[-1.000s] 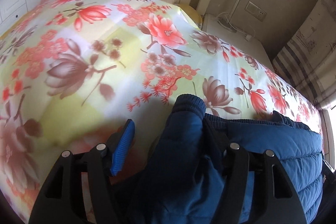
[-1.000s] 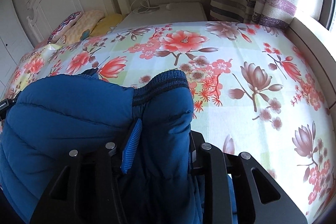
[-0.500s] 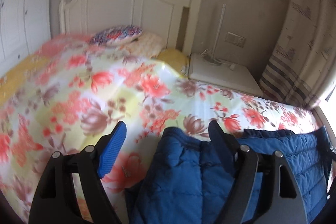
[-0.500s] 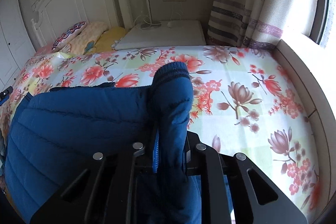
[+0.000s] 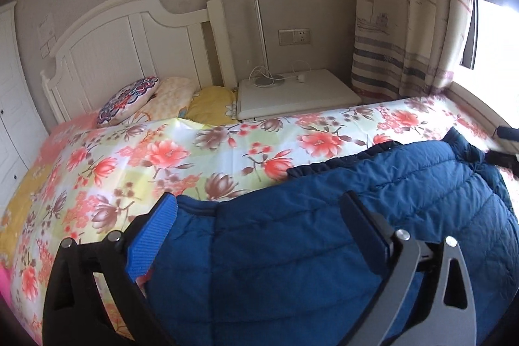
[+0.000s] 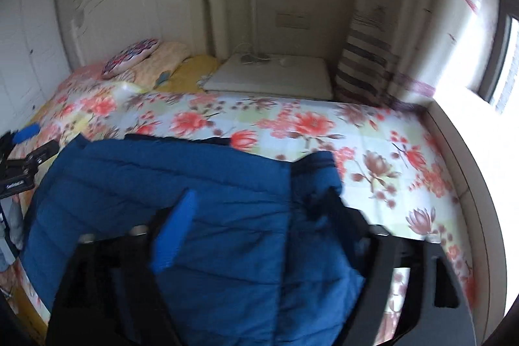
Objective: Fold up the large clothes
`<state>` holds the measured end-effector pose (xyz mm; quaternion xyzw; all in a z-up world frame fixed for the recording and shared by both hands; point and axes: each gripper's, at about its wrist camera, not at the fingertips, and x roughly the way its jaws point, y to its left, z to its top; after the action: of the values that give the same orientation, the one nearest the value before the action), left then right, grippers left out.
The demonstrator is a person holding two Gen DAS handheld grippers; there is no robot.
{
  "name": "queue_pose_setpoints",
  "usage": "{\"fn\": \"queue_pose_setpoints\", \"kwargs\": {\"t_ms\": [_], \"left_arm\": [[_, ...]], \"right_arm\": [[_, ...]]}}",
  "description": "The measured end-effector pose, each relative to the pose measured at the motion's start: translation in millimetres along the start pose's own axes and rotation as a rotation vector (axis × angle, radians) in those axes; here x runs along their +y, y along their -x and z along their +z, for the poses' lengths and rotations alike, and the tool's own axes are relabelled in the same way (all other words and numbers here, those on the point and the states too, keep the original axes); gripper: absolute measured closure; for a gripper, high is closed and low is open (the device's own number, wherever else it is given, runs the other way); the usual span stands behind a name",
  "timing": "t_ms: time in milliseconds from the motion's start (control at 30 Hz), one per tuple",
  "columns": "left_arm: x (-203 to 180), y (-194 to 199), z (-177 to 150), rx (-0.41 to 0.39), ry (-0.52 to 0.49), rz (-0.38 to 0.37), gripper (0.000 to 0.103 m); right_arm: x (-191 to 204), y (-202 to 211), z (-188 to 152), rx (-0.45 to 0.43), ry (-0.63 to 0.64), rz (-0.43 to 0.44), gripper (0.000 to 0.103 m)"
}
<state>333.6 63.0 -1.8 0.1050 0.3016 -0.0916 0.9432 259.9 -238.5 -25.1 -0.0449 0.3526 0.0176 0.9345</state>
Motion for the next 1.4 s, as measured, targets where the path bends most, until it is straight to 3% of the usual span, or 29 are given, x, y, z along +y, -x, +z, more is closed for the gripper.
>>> {"fn": "queue_pose_setpoints", "kwargs": {"t_ms": [133,233,300,367,433,733,833,933,1033,1067,1100,1133,1167,1333,1400], "left_arm": [[-5,-20,12,0.057,0.059,0.022,0.003],[2,-38,18,0.101,0.091,0.063,0.003],[2,-52,15,0.119,0.093,0.061,0.003],[-4,-81,0,0.185,0.057,0.071,0.003],[-2,-111,-15,0.295,0.087,0.026,0.002],[-2,-110,-17,0.272,0.101,0.02,0.002],[1,-89,-12,0.235,0.101,0.032,0.004],[1,-53,-9,0.173,0.089,-0.008,0.003],[-7,-35,-17,0.135,0.025,0.025,0.003],[-10,-39,-23,0.142,0.009,0.036,0.003],[-12,-51,-32,0.181,0.007,0.04,0.002],[-9,-65,-39,0.232,0.036,0.013,0.002],[-5,-71,-42,0.252,0.069,-0.002,0.002],[1,-72,-39,0.264,0.087,-0.003,0.002],[8,-63,-37,0.256,0.104,0.024,0.003]], "right_arm": [[51,-34,25,0.035,0.122,0.005,0.01],[70,-65,39,0.076,0.142,0.057,0.02],[74,-97,32,0.161,0.145,0.034,0.021],[62,-129,15,0.251,0.063,0.097,0.018],[53,-127,14,0.236,0.018,0.13,0.018],[56,-121,10,0.186,0.033,0.116,0.017],[44,-88,12,0.156,0.027,0.1,0.018],[18,-43,6,0.073,0.035,0.017,0.012],[-19,-53,-17,0.127,-0.009,-0.04,0.01],[-29,-65,-26,0.169,-0.03,-0.034,0.01],[-45,-82,-40,0.208,-0.099,0.03,0.01],[-56,-83,-44,0.189,-0.17,0.088,0.01],[-61,-82,-45,0.186,-0.195,0.091,0.012],[-53,-78,-43,0.183,-0.152,0.037,0.012],[-53,-64,-43,0.167,-0.159,-0.027,0.013]]}}
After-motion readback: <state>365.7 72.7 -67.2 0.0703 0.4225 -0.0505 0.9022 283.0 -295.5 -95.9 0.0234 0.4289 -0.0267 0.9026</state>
